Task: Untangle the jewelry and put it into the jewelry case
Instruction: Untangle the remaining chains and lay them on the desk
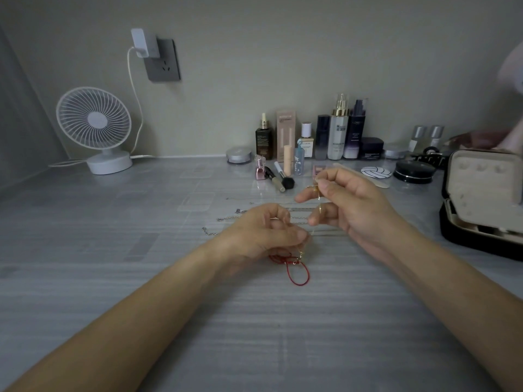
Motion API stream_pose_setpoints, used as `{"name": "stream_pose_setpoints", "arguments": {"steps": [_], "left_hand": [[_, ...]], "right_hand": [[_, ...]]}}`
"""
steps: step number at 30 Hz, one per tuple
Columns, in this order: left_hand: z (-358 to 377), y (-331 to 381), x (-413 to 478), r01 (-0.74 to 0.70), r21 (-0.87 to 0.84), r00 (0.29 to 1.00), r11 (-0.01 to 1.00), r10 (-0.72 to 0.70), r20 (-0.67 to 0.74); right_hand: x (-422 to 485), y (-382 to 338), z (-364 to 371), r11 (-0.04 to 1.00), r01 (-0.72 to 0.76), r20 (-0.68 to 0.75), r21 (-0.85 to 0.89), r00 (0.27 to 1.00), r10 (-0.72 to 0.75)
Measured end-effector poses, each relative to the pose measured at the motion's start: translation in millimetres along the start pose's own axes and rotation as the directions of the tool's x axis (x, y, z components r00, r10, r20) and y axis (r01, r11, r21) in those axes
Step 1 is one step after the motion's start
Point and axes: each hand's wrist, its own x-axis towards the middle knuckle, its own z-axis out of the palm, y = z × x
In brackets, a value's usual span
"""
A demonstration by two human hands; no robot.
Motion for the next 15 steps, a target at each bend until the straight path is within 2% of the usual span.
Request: {"name": "stream_pose_setpoints", "arguments": {"steps": [5,9,15], "left_hand": [[4.6,-4.4,1.2,-0.019,0.196,0.999,0.980,0.009,0.049],[5.3,-4.5,1.7,-0.025,0.294,1.000,0.955,0.029,-0.007],[7.0,-2.4,-0.7,-0.043,0.346,0.999,0.937,0.036,0.028]], "right_hand": [[-1.4,-2.0,1.3,1.000,0.003,0.010,0.009,1.000,-0.003],[-0.8,-3.3,-0.1,0.999,0.017,-0.019,0.042,1.000,-0.016],[-0.9,-7.4,-2.4,0.994,0.045,-0.032,0.095,0.999,-0.042]]}}
